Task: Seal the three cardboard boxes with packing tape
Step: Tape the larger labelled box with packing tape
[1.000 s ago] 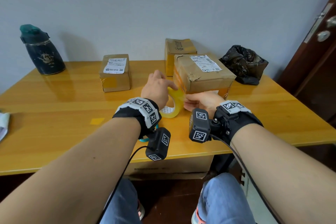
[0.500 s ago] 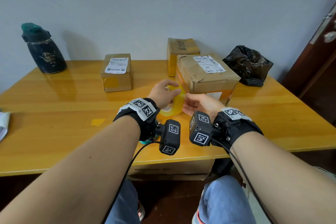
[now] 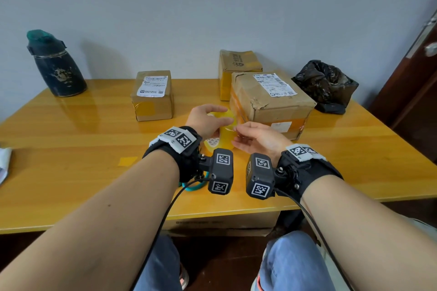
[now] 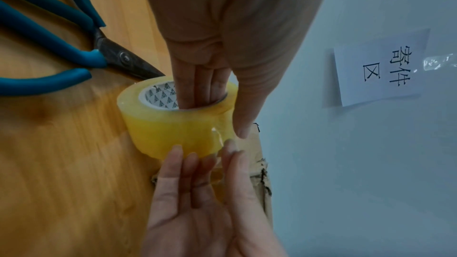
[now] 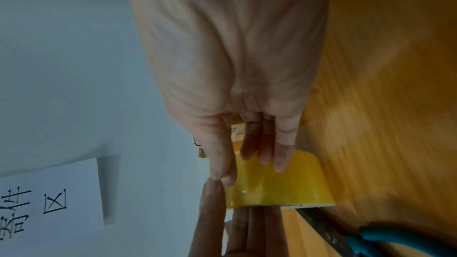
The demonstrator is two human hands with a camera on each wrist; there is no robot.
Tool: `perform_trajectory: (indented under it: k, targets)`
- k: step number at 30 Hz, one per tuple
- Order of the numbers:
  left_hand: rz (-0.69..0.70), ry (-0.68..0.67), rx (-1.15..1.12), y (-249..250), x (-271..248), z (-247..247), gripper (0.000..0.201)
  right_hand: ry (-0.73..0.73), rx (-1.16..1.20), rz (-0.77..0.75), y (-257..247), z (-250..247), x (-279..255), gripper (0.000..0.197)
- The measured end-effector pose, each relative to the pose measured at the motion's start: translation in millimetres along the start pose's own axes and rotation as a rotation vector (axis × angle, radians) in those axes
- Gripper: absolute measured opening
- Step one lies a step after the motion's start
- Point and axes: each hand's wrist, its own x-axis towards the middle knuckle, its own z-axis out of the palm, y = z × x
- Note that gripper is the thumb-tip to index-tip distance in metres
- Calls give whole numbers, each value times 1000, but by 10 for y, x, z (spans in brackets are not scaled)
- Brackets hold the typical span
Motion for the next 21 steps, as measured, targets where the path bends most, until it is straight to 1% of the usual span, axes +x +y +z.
perform_trajectory:
  k: [3, 7, 10, 13, 15, 18, 19, 21]
  targets:
    - [-28, 5, -53, -19, 15, -11, 20, -33, -11, -16, 12, -5, 4, 20]
    - [-64, 8, -93, -39, 60, -26, 26, -89, -18, -40, 57, -5, 14, 20]
    - [-100, 22, -170, -56, 84, -33, 27, -131, -13, -61, 71, -14, 16, 22]
    - [-94, 7, -158, -75, 95, -34, 24, -150, -40, -68, 57, -45, 3, 22]
    - [-100, 24, -172, -76, 125, -48, 23, -170, -79, -82, 30, -43, 0, 20]
    - [-92, 46, -173, -85, 175, -73, 26, -157, -114, -103, -18, 8, 8, 19]
    - [-90, 35, -167, -88, 179, -76, 28, -142, -107, -110, -27, 18, 16, 19]
    - [-113, -20, -181, -102, 186, -76, 39, -123, -96, -122, -39, 24, 30, 17]
